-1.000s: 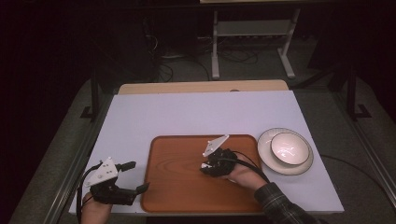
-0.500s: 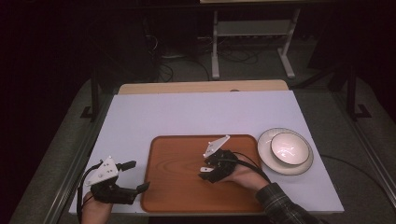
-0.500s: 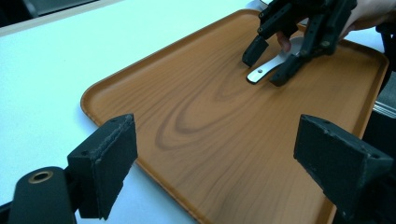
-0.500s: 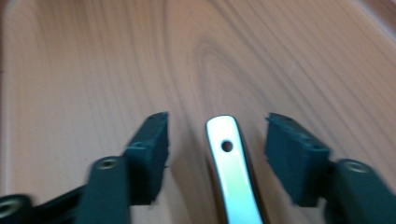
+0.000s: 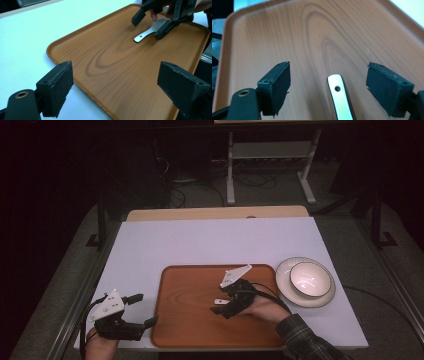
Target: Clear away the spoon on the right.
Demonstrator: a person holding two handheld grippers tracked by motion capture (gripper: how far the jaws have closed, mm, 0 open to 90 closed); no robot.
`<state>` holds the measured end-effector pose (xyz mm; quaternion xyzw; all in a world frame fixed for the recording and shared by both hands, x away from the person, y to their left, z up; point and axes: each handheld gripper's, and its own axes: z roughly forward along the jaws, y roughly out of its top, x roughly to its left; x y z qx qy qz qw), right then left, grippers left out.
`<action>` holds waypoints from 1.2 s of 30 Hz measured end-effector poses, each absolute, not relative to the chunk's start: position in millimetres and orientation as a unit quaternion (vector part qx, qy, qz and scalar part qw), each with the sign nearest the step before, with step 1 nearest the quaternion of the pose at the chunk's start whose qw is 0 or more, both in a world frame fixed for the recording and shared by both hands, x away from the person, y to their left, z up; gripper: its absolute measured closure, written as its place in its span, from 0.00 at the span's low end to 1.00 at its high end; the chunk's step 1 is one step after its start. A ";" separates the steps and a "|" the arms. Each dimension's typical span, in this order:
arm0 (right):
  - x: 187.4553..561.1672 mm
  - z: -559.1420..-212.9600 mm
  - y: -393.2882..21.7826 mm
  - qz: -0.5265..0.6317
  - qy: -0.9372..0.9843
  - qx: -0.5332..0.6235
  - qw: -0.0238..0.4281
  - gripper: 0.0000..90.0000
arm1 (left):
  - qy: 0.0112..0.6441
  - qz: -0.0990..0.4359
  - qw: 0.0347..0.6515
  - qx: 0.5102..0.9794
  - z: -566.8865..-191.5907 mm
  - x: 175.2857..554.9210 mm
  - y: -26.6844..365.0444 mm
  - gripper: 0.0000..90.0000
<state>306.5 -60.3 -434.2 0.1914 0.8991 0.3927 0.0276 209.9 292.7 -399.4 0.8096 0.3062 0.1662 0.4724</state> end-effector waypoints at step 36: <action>268.7 -388.2 -156.8 0.487 0.827 0.256 0.114 0.15 | 0.310 0.171 0.476 0.805 -399.2 205.0 297.0 0.15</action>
